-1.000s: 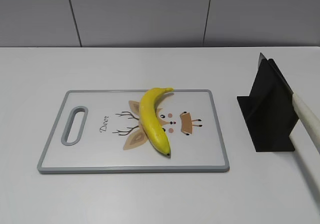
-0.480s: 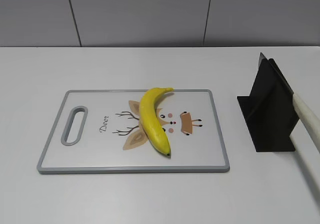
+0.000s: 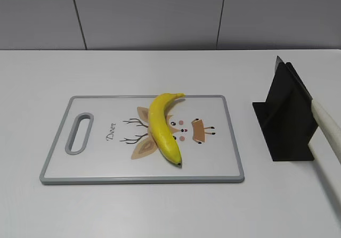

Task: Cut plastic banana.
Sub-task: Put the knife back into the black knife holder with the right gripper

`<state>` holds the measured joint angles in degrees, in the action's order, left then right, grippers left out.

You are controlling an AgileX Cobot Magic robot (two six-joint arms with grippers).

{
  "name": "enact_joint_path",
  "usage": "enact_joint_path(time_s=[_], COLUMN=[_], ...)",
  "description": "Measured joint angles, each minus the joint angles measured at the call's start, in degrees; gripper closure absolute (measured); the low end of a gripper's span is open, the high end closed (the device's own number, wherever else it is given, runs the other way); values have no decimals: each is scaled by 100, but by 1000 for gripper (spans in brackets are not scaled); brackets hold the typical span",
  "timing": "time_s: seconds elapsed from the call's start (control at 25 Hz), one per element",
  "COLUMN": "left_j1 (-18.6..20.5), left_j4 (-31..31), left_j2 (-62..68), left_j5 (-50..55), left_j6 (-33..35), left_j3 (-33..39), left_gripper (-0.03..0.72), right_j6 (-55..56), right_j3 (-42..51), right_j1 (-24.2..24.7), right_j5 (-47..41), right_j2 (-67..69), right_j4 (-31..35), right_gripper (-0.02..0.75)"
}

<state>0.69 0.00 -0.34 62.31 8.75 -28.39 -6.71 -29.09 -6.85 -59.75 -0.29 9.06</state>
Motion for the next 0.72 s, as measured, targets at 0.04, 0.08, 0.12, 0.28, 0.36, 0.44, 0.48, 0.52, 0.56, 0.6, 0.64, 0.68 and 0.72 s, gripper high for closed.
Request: enact_joint_path(time_s=[0.04, 0.08, 0.12, 0.28, 0.36, 0.44, 0.48, 0.52, 0.56, 0.6, 0.64, 0.68, 0.72], left_j1=[0, 0, 0, 0, 0, 0, 0, 0, 0, 0, 0, 0, 0], left_j4=[0, 0, 0, 0, 0, 0, 0, 0, 0, 0, 0, 0, 0], left_j2=[0, 0, 0, 0, 0, 0, 0, 0, 0, 0, 0, 0, 0], left_j5=[0, 0, 0, 0, 0, 0, 0, 0, 0, 0, 0, 0, 0], left_j6=[0, 0, 0, 0, 0, 0, 0, 0, 0, 0, 0, 0, 0], left_j3=[0, 0, 0, 0, 0, 0, 0, 0, 0, 0, 0, 0, 0], left_gripper=[208, 208, 208, 208, 208, 208, 208, 208, 208, 208, 208, 208, 208], right_j6=[0, 0, 0, 0, 0, 0, 0, 0, 0, 0, 0, 0, 0], right_j3=[0, 0, 0, 0, 0, 0, 0, 0, 0, 0, 0, 0, 0], right_j1=[159, 279, 398, 633, 640, 644, 650, 650, 650, 650, 650, 650, 650], right_j5=[0, 0, 0, 0, 0, 0, 0, 0, 0, 0, 0, 0, 0], right_j2=[0, 0, 0, 0, 0, 0, 0, 0, 0, 0, 0, 0, 0], right_j4=[0, 0, 0, 0, 0, 0, 0, 0, 0, 0, 0, 0, 0], right_gripper=[204, 204, 204, 204, 204, 204, 204, 204, 204, 204, 204, 204, 204])
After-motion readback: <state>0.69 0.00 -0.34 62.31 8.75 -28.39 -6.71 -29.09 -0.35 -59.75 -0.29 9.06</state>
